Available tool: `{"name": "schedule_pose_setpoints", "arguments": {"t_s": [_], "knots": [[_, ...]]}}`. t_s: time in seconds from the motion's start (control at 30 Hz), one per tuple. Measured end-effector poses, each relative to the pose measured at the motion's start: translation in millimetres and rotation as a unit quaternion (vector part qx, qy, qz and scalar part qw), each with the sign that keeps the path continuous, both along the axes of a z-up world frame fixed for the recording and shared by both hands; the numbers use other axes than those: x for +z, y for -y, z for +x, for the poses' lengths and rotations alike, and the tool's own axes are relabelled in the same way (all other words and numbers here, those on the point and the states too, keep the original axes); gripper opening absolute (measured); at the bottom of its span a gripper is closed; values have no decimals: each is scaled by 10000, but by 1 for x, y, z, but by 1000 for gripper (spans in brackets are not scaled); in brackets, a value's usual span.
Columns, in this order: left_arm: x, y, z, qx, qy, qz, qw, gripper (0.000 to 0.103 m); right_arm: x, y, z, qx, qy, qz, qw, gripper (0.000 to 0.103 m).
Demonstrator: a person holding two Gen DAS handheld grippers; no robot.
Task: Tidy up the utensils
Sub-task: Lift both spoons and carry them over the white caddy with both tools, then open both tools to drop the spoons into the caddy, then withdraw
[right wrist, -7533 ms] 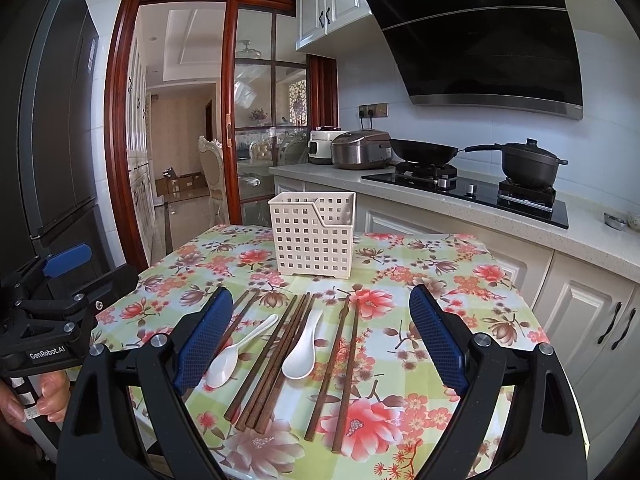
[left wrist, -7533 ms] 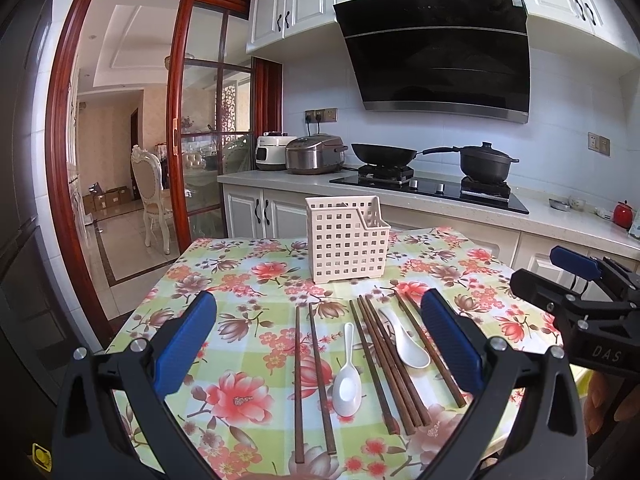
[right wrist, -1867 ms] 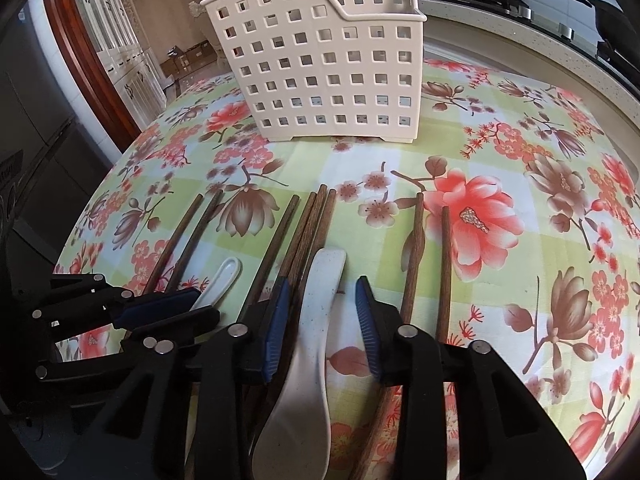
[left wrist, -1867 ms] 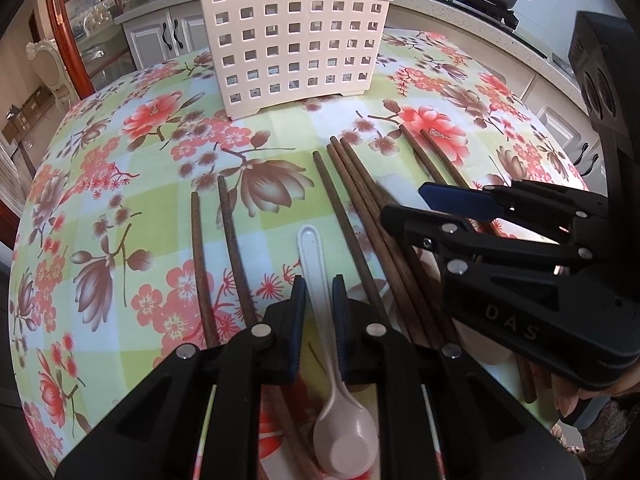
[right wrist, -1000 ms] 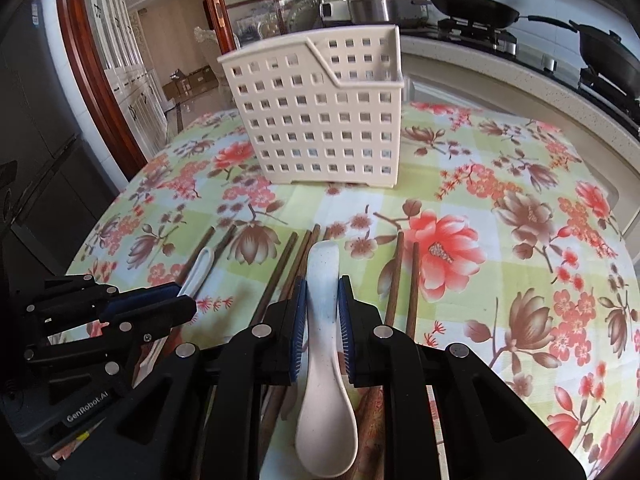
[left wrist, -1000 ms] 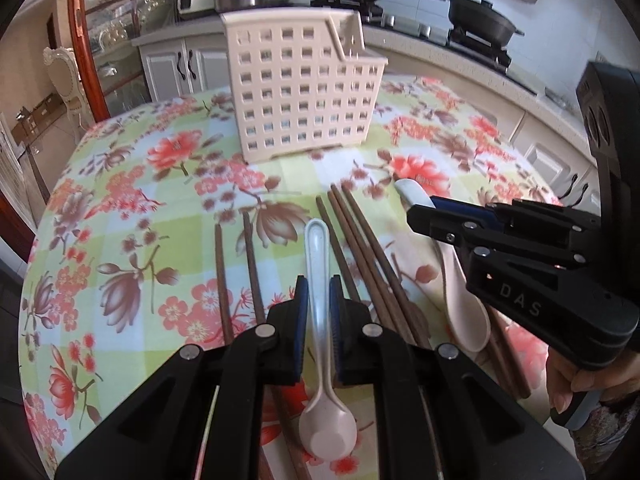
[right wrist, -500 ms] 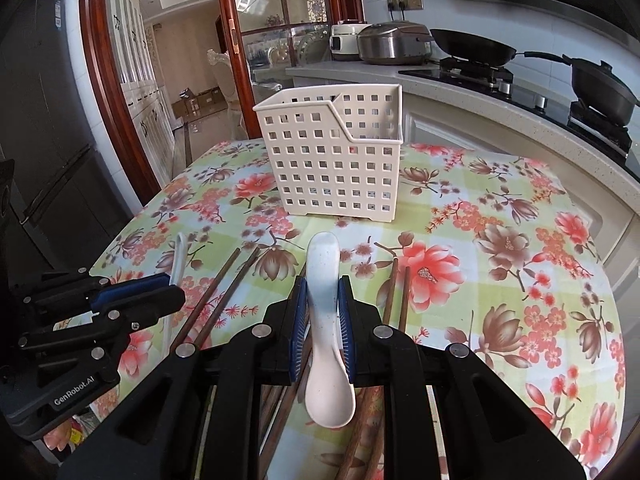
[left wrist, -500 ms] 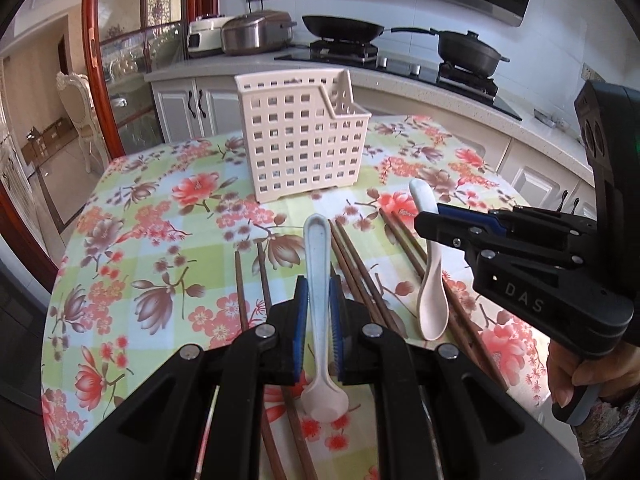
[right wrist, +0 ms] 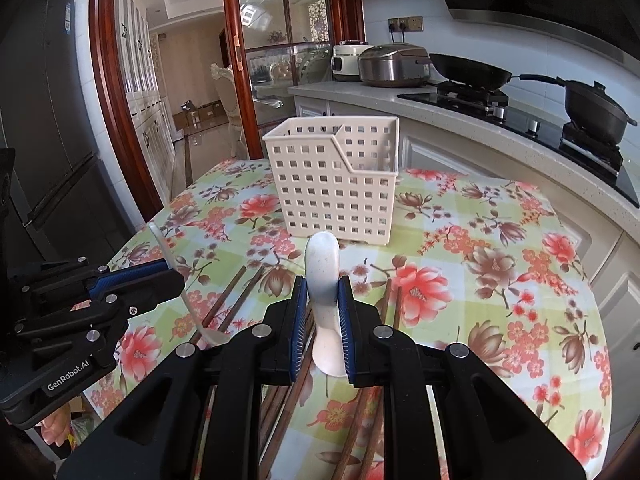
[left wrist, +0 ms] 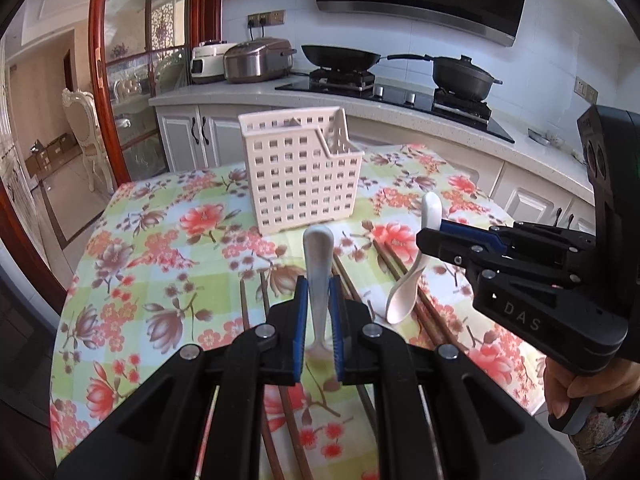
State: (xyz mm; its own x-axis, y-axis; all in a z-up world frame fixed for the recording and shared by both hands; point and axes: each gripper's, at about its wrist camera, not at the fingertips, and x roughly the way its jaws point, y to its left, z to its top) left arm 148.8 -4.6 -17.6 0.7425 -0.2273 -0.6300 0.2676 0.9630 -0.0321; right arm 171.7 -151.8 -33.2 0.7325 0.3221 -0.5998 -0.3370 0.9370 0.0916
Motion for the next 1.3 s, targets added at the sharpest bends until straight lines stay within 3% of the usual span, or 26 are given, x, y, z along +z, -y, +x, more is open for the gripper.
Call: {"name": "schedule_pose_setpoints", "arguments": {"t_s": [0.43,0.73,0.87,1.0,1.13,1.3], "knots": [[62,-1,52,23,460,110,9989,11,56,7,57,-113,412,39,9991,16],[139,7,89,-75,1024,257,9944,11,111,8,103,-121,731,182,9971,16],[158,4,116,28,1188,282,9925,11,123,5,129,-118,852,245,9960,16],[150,-3,155,176,1160,234,9928,11,115,-3,159,-68,818,282,9962,16],[120,-10,190,261,887,-25,9957,11,83,-12,185,-54,534,142,9985,16],[79,-11,215,270,384,-205,9987,11,48,-14,202,-102,18,315,9994,16]]}}
